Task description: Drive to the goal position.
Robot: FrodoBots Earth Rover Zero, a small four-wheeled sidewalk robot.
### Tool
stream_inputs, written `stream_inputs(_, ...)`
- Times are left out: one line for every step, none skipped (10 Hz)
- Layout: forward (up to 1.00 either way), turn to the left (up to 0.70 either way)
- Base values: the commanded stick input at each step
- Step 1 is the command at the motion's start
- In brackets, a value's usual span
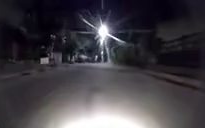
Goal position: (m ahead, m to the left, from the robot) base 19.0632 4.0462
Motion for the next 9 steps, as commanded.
stream_inputs(1.00, 0.05)
stream_inputs(1.00, 0.05)
stream_inputs(1.00, 0.05)
stream_inputs(1.00, 0.05)
stream_inputs(1.00, 0.05)
stream_inputs(1.00, 0.05)
stream_inputs(1.00, 0.05)
stream_inputs(1.00, 0.05)
stream_inputs(1.00, 0.05)
